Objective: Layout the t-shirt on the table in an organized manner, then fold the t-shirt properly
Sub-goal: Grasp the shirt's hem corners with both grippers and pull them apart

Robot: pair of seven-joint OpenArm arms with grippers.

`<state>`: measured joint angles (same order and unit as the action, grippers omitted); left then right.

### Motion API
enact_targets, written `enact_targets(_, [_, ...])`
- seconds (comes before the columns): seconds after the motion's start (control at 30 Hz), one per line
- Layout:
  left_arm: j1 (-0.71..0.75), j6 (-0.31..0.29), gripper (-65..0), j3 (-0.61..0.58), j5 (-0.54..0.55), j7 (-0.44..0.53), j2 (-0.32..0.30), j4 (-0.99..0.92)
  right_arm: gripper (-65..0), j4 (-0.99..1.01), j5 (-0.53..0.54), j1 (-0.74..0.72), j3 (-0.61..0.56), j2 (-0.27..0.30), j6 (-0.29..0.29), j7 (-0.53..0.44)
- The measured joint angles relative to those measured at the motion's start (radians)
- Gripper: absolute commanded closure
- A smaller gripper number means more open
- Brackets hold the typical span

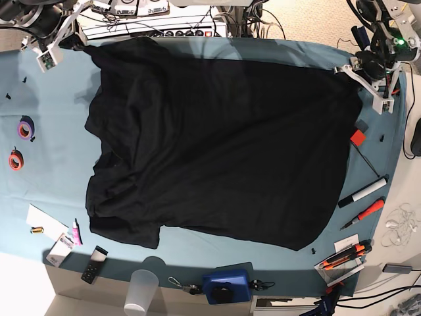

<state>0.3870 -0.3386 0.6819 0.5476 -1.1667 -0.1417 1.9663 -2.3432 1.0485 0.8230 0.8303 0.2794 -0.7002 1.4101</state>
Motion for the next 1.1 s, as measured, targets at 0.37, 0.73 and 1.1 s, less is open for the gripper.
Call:
enact_targets(0.37, [-0.005,0.008,0.0,-0.001,0.089,0.0,-0.07,0.0,0.0,0.0,-0.081,-0.116,0.0,0.0,0.0,-0.001])
enact_targets(0.73, [-0.076,0.053,0.0,-0.002,0.173,0.008,-0.111,0.0,0.0,0.056,-0.133,-0.299,0.0,0.0,-0.003,-0.06])
enact_targets(1.1, [-0.24,0.053,0.0,-0.034,0.091,0.046,-0.114,-0.076,0.0,0.385,-0.163,-0.57,-0.005,0.04,0.002,-0.069])
